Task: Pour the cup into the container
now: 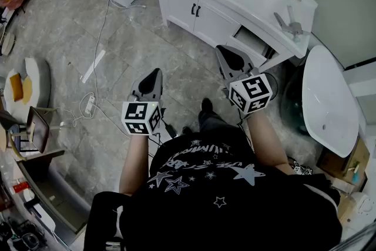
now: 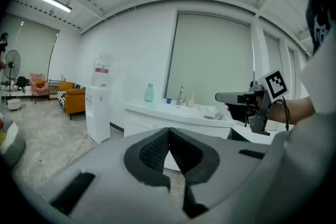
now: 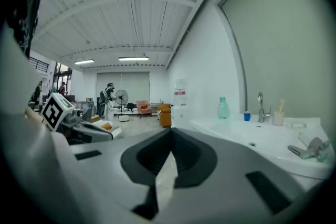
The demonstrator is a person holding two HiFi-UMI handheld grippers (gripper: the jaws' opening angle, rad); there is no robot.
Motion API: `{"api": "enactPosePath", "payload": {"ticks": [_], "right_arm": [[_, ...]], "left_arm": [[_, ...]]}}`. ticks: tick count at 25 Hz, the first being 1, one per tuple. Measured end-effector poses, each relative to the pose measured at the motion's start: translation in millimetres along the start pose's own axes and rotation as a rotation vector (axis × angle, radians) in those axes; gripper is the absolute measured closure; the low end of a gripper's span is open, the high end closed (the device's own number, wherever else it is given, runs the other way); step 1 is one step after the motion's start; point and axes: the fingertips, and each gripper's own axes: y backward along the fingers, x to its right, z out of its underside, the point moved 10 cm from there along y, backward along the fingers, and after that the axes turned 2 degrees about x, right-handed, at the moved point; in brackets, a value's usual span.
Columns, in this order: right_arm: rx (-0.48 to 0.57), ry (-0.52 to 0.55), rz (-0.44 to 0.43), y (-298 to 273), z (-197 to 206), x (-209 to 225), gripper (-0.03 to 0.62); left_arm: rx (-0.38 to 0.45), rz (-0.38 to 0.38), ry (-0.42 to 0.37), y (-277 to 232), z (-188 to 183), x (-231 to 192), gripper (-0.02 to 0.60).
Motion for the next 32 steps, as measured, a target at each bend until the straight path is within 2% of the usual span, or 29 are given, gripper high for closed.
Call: {"api": "enactPosePath", "payload": {"ticks": [15,22,26,29,32], "right_arm": [[-0.013,0.012,0.001,-21.8,2.8,-14.9,0.588],[-0.007,-0.036,0.003,-18.3,11.3,-25.5,0.585],[-0.031,-0.052,-0.022,-23.9,19.5,-19.3,0.482],[-0.038,-0.055,-0.021,-35.0,22.6,-4.9,0.371],[-0.037,-0.063,-0.012,-52.4,26.2,17.6,0.330]], "left_arm": [[-0.012,-0.012,0.015,9.9,5.7,-24.3,0.572],[-0.006,0.001,-0.010,13.2,1.8,-30.1,0.572],[-0.013,-0.009,-0.005,6.9,3.1,-35.6,0.572],[-0.024,-0.012,-0.001,-6.1,2.4,-39.1,0.572],[-0.029,-0.022,0.000,-26.7,-1.4,-43.9,0.572]]}}
